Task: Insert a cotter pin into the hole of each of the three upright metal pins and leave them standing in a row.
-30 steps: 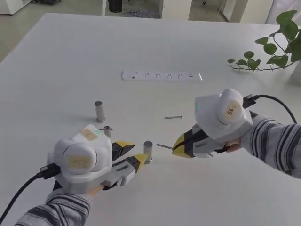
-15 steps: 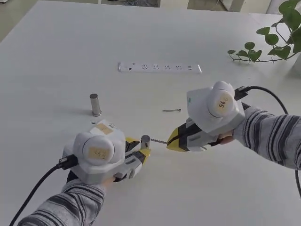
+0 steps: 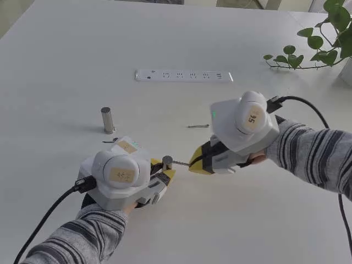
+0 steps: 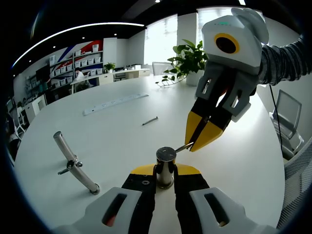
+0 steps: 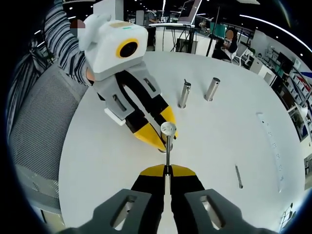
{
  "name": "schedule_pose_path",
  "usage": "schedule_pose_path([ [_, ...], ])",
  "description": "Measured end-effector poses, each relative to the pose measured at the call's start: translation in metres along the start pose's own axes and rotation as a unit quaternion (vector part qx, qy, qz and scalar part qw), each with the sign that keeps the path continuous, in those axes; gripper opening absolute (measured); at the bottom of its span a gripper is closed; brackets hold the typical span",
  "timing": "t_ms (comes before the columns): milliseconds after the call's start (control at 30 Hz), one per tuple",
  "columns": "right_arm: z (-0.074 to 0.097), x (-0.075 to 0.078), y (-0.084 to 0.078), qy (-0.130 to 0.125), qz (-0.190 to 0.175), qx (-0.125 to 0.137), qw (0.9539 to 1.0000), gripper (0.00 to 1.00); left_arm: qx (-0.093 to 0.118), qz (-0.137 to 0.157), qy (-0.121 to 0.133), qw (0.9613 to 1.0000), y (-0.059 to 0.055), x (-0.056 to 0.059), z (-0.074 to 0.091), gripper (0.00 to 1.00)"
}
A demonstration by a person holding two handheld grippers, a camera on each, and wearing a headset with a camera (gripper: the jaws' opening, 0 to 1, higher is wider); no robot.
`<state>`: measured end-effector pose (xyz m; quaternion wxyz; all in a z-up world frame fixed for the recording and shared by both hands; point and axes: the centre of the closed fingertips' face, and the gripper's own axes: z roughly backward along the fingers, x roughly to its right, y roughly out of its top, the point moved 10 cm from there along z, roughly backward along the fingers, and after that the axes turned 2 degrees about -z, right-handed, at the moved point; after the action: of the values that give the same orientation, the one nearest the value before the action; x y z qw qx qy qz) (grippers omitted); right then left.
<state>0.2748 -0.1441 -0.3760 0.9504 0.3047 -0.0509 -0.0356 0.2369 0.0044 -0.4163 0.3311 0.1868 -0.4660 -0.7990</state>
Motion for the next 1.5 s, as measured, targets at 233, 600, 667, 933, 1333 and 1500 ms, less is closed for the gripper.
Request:
schedule_pose_path([
  [233,0.001,0.002,0.001,-0.004,0.014,-0.011,0.9998,0.0,0.007,-0.004,0.0,1.0,-0.002,0.001,0.0,0.1],
  [600,0.001,0.002,0.005,-0.003,0.022,-0.021,0.9995,0.0,0.014,-0.002,0.005,0.9999,-0.006,0.002,0.0,0.1],
  [667,0.001,0.002,0.005,-0.001,0.016,-0.019,0.9997,0.0,0.019,0.008,0.006,0.9998,-0.007,0.002,-0.001,0.1],
  [933,-0.002,0.002,0.014,0.005,0.017,0.0,0.9998,0.0,0.021,0.009,0.006,0.9997,-0.007,0.004,-0.002,0.1],
  [1333,-0.007,0.0,0.022,0.001,0.016,-0.008,0.9998,0.0,0.023,0.035,0.024,0.9988,-0.008,0.007,-0.002,0.1],
  [1500,-0.009,-0.003,0.025,-0.006,-0.011,0.022,0.9997,0.0,0.027,0.047,0.024,0.9982,-0.009,0.006,-0.002,0.11],
])
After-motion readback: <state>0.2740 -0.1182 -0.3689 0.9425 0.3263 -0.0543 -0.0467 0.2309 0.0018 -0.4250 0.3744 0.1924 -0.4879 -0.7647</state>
